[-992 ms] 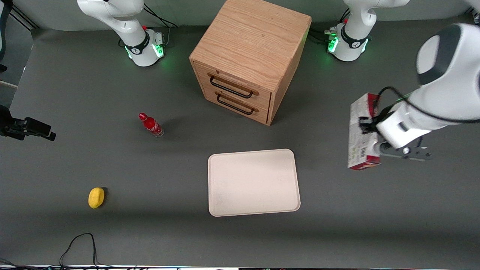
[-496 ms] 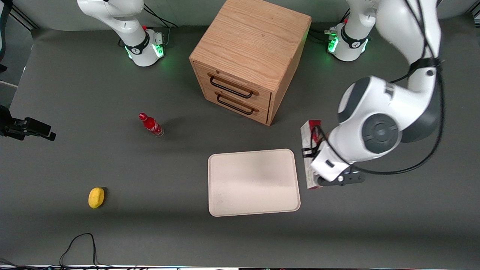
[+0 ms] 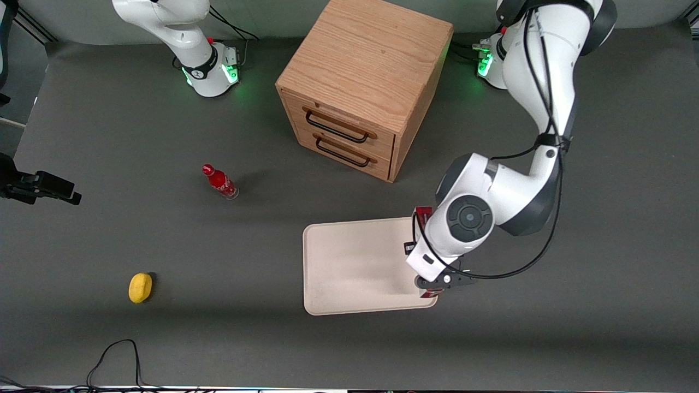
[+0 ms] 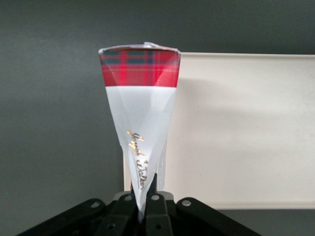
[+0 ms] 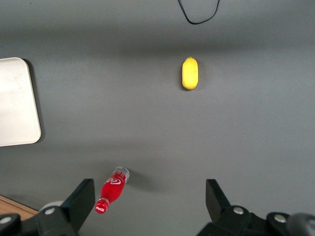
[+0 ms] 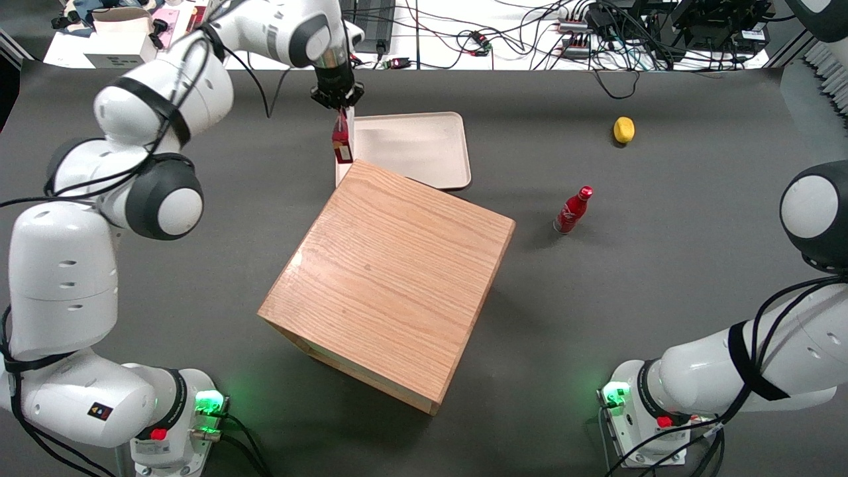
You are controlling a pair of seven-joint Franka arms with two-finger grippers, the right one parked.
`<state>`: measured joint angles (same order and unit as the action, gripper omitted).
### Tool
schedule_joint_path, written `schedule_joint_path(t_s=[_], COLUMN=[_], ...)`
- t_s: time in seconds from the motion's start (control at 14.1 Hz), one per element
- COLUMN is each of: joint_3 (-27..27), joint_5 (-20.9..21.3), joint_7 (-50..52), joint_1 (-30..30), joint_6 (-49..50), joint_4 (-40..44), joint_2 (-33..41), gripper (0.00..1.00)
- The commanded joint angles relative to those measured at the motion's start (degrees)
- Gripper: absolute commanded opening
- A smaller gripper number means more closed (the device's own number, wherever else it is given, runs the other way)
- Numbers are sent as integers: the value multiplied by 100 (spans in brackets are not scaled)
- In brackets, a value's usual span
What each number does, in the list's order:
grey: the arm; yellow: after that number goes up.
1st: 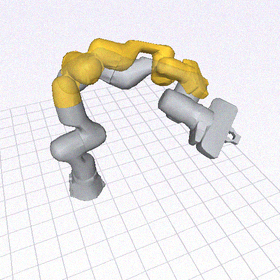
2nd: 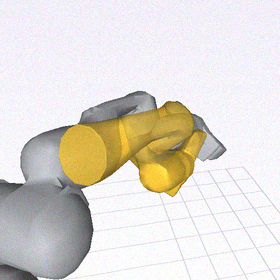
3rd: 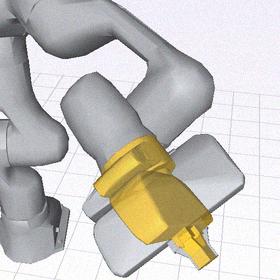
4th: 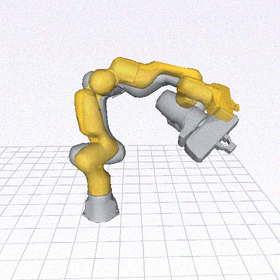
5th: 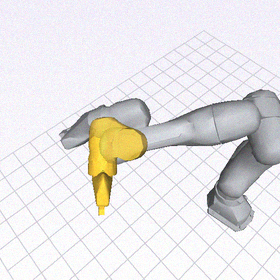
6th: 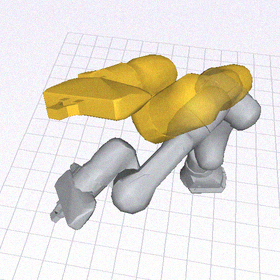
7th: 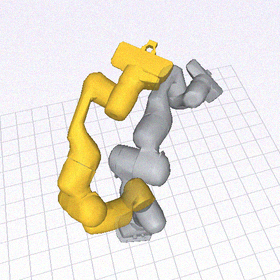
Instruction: Place red cookie box on tray
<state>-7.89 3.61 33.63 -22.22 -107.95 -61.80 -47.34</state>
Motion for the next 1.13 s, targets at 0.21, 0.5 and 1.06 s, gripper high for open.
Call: schedule_joint_path(t_s=[0.21, 0.5, 1.06], joint_3=[218, 236, 227], joint_5=[70, -27, -18], joint_7=[135, 310, 434], joint_1=[-159, -159, -194], joint_6=[-657, -587, -570], joint_4=[-218, -218, -297], joint_2=[-328, -407, -460], gripper=[0, 0, 99])
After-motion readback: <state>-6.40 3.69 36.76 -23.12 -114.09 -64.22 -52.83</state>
